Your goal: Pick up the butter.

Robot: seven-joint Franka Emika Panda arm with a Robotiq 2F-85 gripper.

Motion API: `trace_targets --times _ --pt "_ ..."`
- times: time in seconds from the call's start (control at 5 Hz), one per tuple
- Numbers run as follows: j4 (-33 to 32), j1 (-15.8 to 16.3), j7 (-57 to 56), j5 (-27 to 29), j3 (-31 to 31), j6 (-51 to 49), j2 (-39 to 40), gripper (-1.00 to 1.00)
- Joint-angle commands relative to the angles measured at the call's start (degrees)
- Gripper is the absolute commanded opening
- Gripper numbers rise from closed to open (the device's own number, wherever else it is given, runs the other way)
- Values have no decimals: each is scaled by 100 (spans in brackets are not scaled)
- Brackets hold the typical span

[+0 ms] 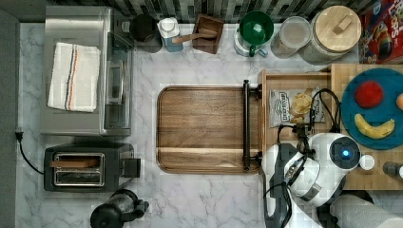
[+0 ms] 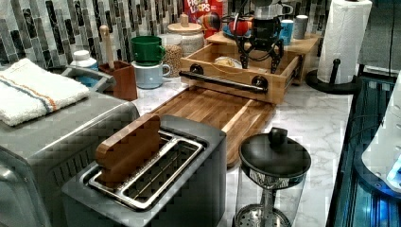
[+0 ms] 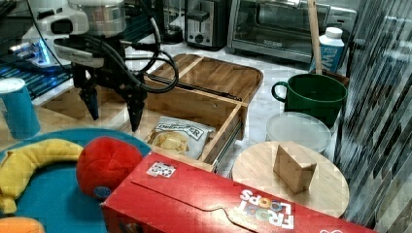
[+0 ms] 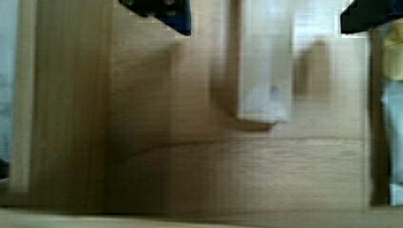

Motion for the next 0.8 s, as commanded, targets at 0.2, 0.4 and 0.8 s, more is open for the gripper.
trace_targets --times 0.2,0.4,0.8 --pt "-226 -211 -514 -82 -74 454 -234 -100" --pt "-190 -245 -435 85 36 97 -348 -100" --pt "-526 -265 -559 454 295 779 -318 -100"
